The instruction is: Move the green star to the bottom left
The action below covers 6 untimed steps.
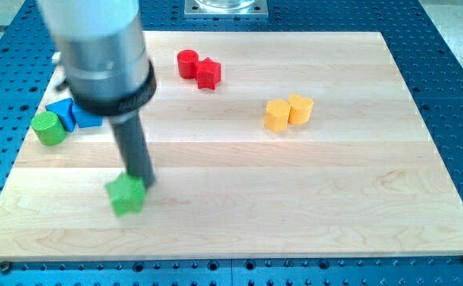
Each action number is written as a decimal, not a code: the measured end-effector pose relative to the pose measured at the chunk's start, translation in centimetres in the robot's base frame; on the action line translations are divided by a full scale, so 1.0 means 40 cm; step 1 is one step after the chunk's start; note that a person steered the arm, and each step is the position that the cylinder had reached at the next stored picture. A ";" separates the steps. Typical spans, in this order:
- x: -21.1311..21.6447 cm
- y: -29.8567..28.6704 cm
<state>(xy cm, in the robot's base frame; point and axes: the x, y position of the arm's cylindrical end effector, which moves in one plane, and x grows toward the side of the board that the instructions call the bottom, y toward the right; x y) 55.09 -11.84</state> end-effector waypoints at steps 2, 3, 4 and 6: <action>0.031 0.176; 0.089 0.052; 0.058 -0.071; -0.039 -0.174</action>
